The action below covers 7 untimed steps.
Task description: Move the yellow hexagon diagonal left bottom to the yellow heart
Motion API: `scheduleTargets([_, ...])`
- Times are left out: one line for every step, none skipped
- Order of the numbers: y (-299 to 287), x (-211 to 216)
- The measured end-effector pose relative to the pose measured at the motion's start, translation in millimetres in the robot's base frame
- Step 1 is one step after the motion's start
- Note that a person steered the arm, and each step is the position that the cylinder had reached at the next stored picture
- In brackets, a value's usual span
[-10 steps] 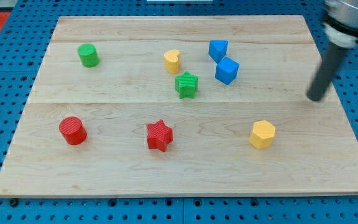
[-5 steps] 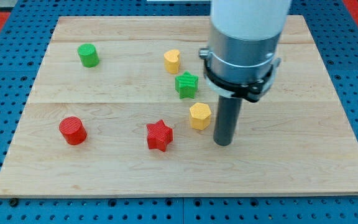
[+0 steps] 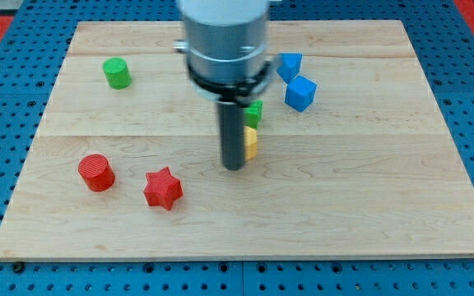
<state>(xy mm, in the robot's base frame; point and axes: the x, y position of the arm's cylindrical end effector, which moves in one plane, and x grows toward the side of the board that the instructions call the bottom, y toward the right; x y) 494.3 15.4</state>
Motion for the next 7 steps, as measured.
scheduleTargets([45, -4])
scheduleTargets([43, -24])
scheduleTargets([-68, -21])
scheduleTargets([-70, -11])
scheduleTargets([-56, -26])
scheduleTargets([-107, -68])
scheduleTargets([-107, -55])
